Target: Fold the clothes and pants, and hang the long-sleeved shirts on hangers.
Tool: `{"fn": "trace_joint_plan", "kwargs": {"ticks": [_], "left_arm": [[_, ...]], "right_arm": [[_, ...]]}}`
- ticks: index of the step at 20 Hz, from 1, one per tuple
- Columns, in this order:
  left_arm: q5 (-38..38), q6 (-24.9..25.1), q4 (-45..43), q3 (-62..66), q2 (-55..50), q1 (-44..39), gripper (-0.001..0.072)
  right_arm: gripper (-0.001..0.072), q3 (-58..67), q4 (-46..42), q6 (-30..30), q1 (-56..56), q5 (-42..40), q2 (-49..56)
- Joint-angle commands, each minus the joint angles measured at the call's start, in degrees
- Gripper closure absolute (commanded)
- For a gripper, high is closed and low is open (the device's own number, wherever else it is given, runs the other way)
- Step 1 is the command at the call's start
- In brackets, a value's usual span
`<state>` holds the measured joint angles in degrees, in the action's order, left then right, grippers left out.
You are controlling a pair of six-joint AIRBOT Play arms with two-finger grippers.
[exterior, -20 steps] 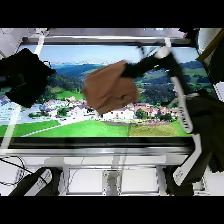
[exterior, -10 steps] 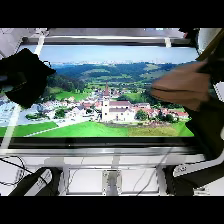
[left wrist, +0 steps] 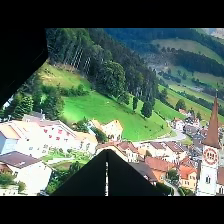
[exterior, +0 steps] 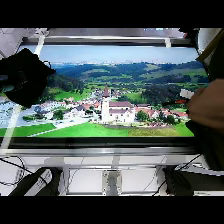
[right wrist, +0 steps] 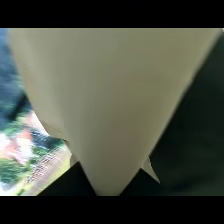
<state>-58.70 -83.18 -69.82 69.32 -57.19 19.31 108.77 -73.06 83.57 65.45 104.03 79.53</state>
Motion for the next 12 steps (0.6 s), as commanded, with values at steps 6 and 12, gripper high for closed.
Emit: {"fn": "trace_joint_plan", "kwargs": {"ticks": [6, 12], "left_arm": [[-2.54, 0.02, 0.07, -0.02, -0.02, 0.0, 0.0687], [-2.58, 0.04, 0.04, -0.02, -0.07, 0.0, 0.0687]], "right_arm": [[0.0431, -16.98, -8.2, 1.6, 8.09, -1.73, -3.87], [0.0182, -4.17, -3.19, 6.29, 8.07, 0.09, -3.93]]}}
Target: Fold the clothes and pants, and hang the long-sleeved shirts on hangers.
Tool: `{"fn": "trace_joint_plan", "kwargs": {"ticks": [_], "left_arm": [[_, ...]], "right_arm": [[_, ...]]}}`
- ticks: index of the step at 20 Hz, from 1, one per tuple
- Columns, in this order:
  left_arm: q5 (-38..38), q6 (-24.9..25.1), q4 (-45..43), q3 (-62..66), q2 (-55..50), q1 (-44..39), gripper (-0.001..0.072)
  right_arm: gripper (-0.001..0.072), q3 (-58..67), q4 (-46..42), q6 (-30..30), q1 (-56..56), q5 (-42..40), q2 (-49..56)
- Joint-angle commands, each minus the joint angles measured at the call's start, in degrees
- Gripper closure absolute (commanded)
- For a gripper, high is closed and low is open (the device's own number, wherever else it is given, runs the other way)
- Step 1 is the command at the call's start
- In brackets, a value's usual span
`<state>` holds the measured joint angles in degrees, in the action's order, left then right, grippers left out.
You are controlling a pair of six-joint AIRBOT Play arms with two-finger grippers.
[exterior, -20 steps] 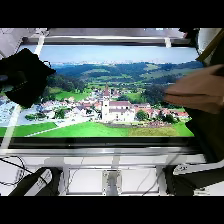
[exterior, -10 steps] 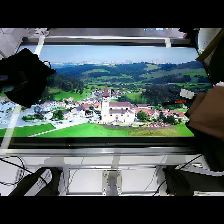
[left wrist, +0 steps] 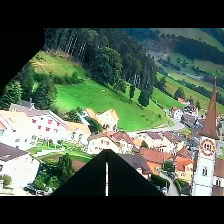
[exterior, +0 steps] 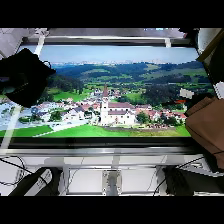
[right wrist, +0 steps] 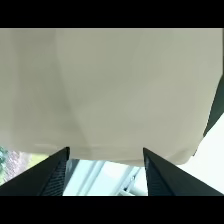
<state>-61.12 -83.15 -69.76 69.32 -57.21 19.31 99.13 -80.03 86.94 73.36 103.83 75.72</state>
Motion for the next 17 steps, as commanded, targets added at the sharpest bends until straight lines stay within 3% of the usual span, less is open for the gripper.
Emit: {"fn": "trace_joint_plan", "kwargs": {"ticks": [1, 2, 4, 6, 9, 13, 17], "left_arm": [[-0.44, 0.02, -0.02, -0.02, -0.04, 0.0, 0.0687], [-1.42, 0.0, 0.0, -0.02, -0.04, 0.0, 0.0687], [-6.03, 0.02, -0.02, -0.02, -0.04, 0.0, 0.0687], [-7.76, 0.02, -0.02, -0.02, -0.04, 0.0, 0.0687], [-7.72, 0.02, -0.02, -0.02, -0.04, 0.0, 0.0687], [-7.74, 0.02, -0.02, -0.02, -0.04, 0.02, 0.0687], [-7.72, 0.02, -0.02, -0.02, -0.04, 0.0, 0.0687]], "right_arm": [[0.0211, 8.31, 10.16, 4.85, 0.15, -0.26, -0.24], [0.0342, 10.05, 21.18, 5.35, 0.0, -1.07, -0.57], [0.0697, 10.4, 42.66, 2.19, -2.19, -2.69, -2.1], [0.0697, 10.4, 57.86, -2.86, -8.2, -3.3, -4.39], [0.0696, 10.4, 63.08, -4.85, -21.07, -6.01, -7.91], [0.0697, 10.4, 59.52, -8.7, -39.8, -5.46, -9.05], [0.0696, 10.4, 41.99, -8.68, -54.38, -5.33, -9.01]]}}
